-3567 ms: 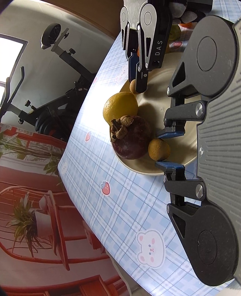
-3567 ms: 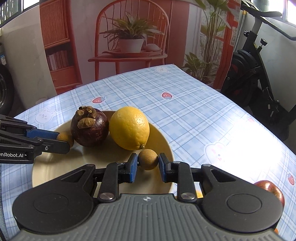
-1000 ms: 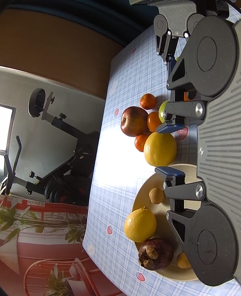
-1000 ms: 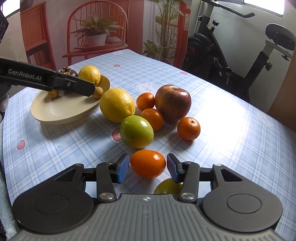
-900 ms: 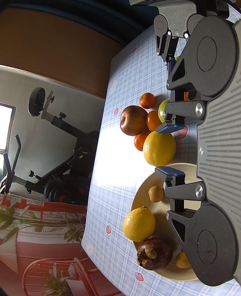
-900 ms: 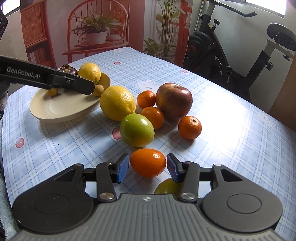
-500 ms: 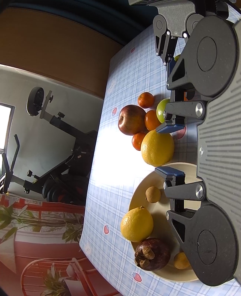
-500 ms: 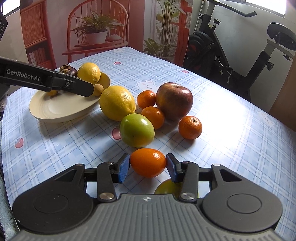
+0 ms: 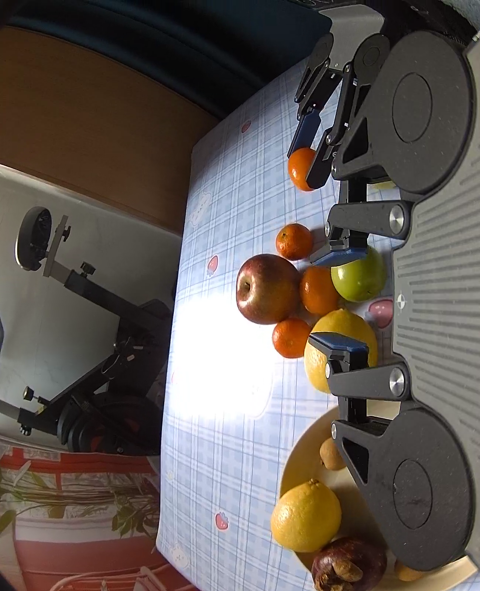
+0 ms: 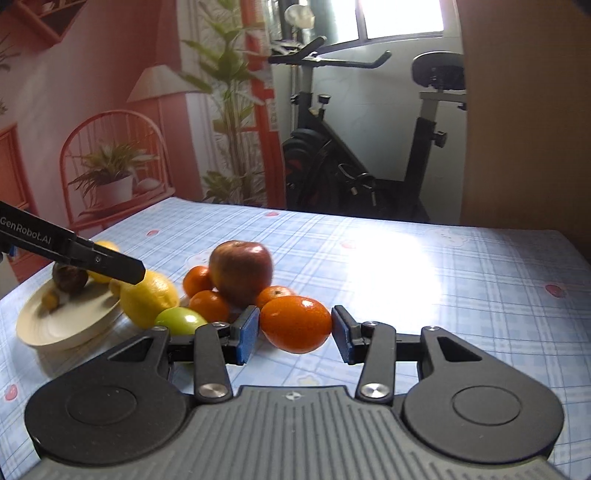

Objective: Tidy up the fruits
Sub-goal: 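Grasp the small orange fruit with the right gripper while the left gripper moves to the fruit pile, then grasp a tangerine with the left gripper while the right gripper holds the orange fruit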

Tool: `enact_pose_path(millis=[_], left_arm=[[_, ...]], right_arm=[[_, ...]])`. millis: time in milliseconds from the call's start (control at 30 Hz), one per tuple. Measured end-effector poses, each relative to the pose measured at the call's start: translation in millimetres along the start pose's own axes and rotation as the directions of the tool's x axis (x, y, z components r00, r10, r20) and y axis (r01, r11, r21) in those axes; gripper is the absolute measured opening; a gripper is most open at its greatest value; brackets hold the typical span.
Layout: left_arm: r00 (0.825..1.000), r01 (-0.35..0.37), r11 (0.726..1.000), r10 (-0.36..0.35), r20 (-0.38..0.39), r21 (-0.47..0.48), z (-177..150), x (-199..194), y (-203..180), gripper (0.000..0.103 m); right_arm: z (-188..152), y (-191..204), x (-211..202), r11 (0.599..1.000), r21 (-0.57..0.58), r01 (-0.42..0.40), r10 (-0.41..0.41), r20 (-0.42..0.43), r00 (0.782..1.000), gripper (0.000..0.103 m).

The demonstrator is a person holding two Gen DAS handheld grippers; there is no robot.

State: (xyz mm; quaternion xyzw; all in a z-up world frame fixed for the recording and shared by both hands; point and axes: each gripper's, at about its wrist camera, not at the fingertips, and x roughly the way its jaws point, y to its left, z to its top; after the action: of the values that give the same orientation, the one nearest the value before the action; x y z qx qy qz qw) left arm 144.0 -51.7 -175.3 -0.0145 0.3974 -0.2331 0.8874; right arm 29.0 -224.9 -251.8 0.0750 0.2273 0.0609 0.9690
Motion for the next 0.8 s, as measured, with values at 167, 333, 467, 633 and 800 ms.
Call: enact_pose_path(millis=[167, 333, 467, 633, 800], left_arm=[[0.998, 0.013, 0.999, -0.015, -0.068, -0.034, 15, 27, -4, 0.041], [0.991, 0.020, 0.997, -0.030, -0.132, -0.071, 26, 45, -4, 0.041], [0.987, 0.003, 0.997, -0.015, -0.163, -0.073, 31, 55, -5, 0.041], [0.980, -0.025, 0.999, 0.019, -0.196, -0.029, 32, 66, -9, 0.041], [0.976, -0.040, 0.999, 0.043, -0.214, 0.020, 29, 73, -11, 0.041]], right_arm=[[-8, -19, 0, 0.996, 0.080, 0.050, -0.052, 0.017, 0.999, 0.046], [-8, -25, -1, 0.994, 0.106, 0.039, -0.041, 0.017, 0.999, 0.046], [-9, -28, -3, 0.993, 0.118, 0.028, -0.030, 0.022, 0.999, 0.046], [-9, -33, -4, 0.990, 0.137, 0.015, -0.018, 0.022, 1.000, 0.046], [-8, -34, -4, 0.991, 0.135, 0.006, -0.009, 0.020, 1.000, 0.046]])
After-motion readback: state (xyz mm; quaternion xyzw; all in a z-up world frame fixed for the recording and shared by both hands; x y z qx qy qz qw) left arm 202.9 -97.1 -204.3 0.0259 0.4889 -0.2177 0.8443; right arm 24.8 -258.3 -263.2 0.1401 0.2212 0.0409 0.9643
